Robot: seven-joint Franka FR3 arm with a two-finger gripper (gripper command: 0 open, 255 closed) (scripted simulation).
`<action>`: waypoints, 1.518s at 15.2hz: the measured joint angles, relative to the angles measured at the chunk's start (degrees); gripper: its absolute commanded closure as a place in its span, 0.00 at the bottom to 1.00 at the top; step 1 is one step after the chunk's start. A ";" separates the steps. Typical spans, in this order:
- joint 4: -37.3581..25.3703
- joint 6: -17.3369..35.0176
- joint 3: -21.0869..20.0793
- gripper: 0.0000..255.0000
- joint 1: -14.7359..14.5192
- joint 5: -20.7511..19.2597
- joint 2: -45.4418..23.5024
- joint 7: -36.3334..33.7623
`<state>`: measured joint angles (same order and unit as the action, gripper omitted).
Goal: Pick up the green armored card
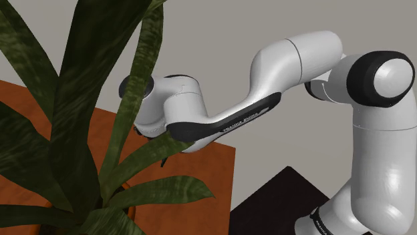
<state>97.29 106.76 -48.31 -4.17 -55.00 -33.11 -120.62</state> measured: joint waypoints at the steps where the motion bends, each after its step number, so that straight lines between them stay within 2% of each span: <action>1: 0.19 0.25 0.15 0.00 -0.12 -0.24 -0.25 -0.33; 2: 0.32 0.43 0.25 1.00 -0.15 -0.41 -0.41 -0.50; 12: 0.33 0.59 0.36 1.00 -0.23 -0.59 -0.61 -0.66; 23: -2.10 -3.28 -1.82 1.00 1.00 2.96 3.12 3.30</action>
<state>95.19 103.48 -50.12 -3.18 -52.04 -29.99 -117.32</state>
